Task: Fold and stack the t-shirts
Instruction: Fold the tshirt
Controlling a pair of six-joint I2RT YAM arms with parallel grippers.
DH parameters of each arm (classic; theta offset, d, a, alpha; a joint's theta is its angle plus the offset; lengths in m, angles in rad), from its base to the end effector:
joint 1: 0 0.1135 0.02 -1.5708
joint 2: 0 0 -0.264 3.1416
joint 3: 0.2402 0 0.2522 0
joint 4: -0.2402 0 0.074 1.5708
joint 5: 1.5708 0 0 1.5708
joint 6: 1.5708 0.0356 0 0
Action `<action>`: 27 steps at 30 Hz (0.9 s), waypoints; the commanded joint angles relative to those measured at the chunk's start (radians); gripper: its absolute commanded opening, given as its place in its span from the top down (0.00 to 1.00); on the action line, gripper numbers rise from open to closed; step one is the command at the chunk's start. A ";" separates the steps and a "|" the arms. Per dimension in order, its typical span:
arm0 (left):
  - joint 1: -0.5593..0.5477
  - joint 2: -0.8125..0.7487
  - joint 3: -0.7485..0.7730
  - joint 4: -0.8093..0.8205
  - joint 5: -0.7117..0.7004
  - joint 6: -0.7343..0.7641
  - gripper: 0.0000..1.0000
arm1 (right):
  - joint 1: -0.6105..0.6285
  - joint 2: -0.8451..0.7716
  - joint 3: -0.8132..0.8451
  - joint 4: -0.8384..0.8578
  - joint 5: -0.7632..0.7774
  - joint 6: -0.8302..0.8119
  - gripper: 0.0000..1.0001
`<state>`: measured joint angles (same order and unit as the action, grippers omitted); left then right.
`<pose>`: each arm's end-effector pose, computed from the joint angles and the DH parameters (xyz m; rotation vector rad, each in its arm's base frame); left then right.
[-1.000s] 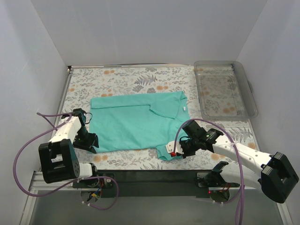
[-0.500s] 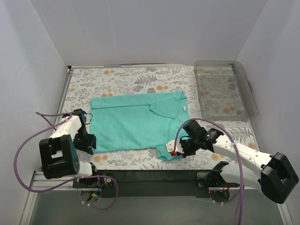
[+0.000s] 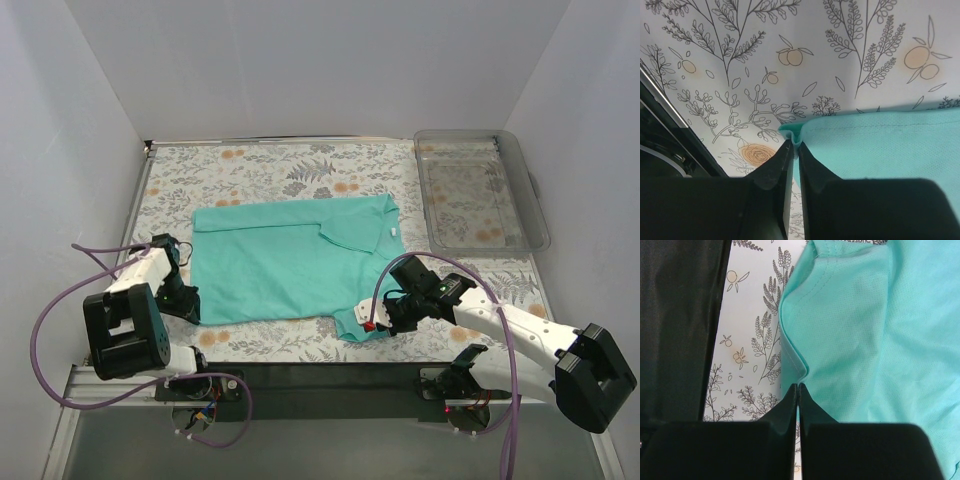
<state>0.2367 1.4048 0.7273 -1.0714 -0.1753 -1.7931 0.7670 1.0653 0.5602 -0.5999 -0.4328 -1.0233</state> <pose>0.1789 0.0495 0.1597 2.6317 -1.6637 -0.3900 0.1216 0.1380 0.1835 -2.1030 1.5127 0.4856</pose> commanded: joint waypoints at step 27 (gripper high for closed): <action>0.007 -0.184 0.265 0.028 0.143 0.080 1.00 | -0.352 -0.053 0.348 -0.032 -0.129 0.054 0.99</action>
<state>0.2394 1.2545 0.9436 -1.0725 -0.0639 -1.7222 0.4767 1.0096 0.8307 -0.6289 -0.5209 -0.9882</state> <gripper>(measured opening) 0.016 0.020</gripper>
